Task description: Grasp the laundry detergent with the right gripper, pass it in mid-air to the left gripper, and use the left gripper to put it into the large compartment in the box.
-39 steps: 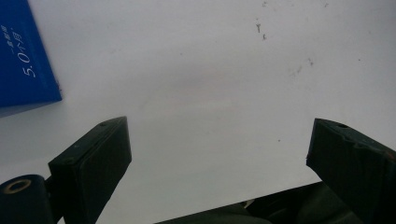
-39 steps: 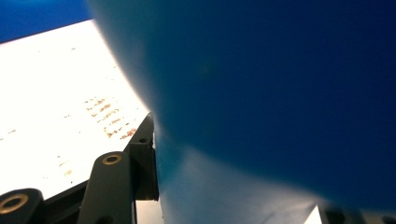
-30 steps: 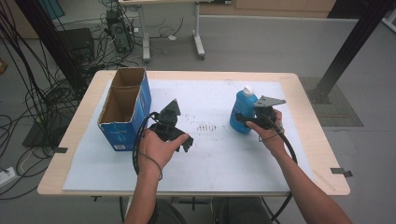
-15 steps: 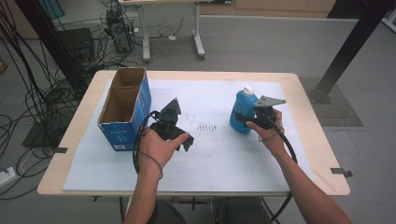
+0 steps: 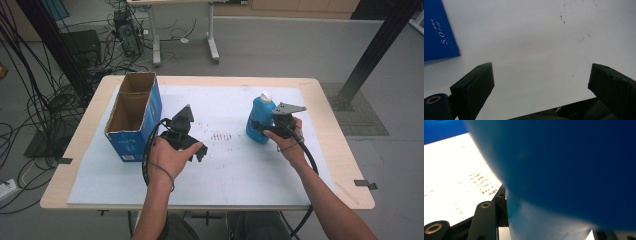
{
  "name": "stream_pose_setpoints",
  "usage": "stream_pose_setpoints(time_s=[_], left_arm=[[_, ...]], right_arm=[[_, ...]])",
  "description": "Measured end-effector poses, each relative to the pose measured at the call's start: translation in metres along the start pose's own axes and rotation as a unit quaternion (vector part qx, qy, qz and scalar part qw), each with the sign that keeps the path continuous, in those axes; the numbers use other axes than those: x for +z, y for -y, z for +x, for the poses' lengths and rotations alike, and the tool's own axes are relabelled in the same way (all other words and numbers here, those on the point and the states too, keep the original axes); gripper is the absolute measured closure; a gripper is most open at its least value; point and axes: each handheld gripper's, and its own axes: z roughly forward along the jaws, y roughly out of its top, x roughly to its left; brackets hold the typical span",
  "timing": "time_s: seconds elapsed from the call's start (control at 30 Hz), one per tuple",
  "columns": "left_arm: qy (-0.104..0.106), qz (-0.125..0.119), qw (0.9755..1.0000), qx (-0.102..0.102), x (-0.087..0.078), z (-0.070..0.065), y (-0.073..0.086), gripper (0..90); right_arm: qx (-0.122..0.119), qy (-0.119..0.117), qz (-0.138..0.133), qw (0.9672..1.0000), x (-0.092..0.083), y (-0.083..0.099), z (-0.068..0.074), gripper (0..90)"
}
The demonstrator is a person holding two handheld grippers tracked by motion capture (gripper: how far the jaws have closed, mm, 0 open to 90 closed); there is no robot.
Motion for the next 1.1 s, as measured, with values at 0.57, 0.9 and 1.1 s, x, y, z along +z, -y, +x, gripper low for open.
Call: stream_pose_setpoints(time_s=[0.57, 0.9, 1.1], left_arm=[[-0.003, 0.001, 1.0, 0.003, -0.001, -0.0006, 0.0003, 6.8], [-0.007, 0.001, 1.0, 0.006, -0.0038, -0.0008, -0.0014, 6.8], [-0.009, -0.003, 0.9999, 0.009, -0.008, -0.0007, -0.0023, 6.8]], right_arm=[[0.001, -0.001, 0.0, 1.0, -0.0001, -0.0002, 0.0, 44.8], [0.003, 0.001, 0.002, 1.0, -0.0001, -0.0006, 0.0001, 44.7], [0.003, 0.001, 0.002, 1.0, -0.0002, -0.0008, 0.0001, 44.8]])
